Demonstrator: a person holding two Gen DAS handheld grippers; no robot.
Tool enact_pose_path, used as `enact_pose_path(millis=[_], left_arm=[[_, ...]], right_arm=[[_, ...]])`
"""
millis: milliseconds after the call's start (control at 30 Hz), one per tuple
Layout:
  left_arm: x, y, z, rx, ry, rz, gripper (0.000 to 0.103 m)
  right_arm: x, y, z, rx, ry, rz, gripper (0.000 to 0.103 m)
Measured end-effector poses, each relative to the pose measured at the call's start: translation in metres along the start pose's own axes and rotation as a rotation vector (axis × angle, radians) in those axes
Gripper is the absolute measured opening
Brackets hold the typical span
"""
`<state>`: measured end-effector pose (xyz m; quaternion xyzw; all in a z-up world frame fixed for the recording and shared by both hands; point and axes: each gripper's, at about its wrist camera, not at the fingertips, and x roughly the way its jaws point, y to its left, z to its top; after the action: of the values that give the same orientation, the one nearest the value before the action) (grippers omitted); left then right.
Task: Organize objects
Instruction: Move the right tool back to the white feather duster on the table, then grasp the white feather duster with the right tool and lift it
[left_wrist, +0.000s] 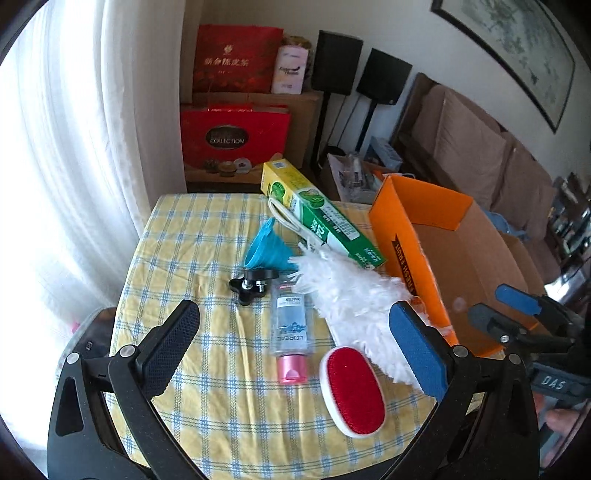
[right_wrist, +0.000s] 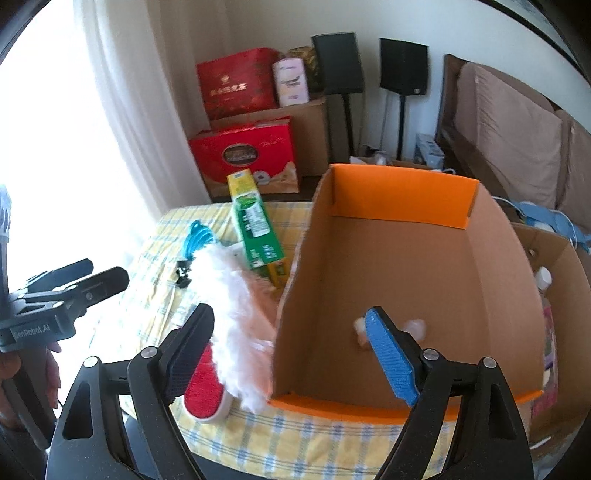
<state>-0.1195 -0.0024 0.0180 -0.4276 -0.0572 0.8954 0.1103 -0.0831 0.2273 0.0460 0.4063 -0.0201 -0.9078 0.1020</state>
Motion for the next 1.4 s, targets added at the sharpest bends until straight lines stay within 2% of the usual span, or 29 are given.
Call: enact_pose_path(millis=[133, 300, 467, 600, 733, 867, 967, 1000, 1133, 1333, 1400], left_arm=[[0.003, 0.010, 0.001, -0.023, 0.002, -0.013, 0.096], [0.015, 0.018, 0.005, -0.054, 0.034, -0.031, 0.091], [0.032, 0.014, 0.008, -0.056, 0.075, -0.060, 0.084], [0.048, 0.007, 0.011, -0.054, 0.108, -0.084, 0.078], [0.064, -0.001, 0.014, -0.058, 0.142, -0.116, 0.072], [0.078, -0.011, 0.016, -0.043, 0.168, -0.126, 0.067], [0.089, -0.015, 0.015, -0.048, 0.191, -0.143, 0.063], [0.091, -0.014, 0.014, -0.054, 0.197, -0.149, 0.057], [0.100, -0.015, 0.011, -0.078, 0.210, -0.178, 0.049], [0.105, -0.016, 0.006, -0.100, 0.208, -0.198, 0.022], [0.104, -0.018, 0.007, -0.100, 0.199, -0.203, 0.007]], right_arm=[[0.016, 0.015, 0.002, -0.047, 0.013, 0.025, 0.083], [0.039, 0.031, 0.006, -0.114, 0.043, 0.050, 0.076], [0.056, 0.045, 0.011, -0.164, 0.069, 0.058, 0.074], [0.068, 0.052, 0.013, -0.190, 0.097, 0.066, 0.066], [0.077, 0.055, 0.010, -0.207, 0.119, 0.068, 0.062], [0.086, 0.055, 0.005, -0.207, 0.148, 0.080, 0.051], [0.091, 0.055, 0.002, -0.211, 0.164, 0.077, 0.050], [0.093, 0.055, 0.001, -0.208, 0.168, 0.075, 0.049], [0.094, 0.053, 0.000, -0.193, 0.170, 0.087, 0.047], [0.095, 0.054, -0.001, -0.186, 0.190, 0.089, 0.027], [0.095, 0.053, -0.001, -0.183, 0.187, 0.081, 0.018]])
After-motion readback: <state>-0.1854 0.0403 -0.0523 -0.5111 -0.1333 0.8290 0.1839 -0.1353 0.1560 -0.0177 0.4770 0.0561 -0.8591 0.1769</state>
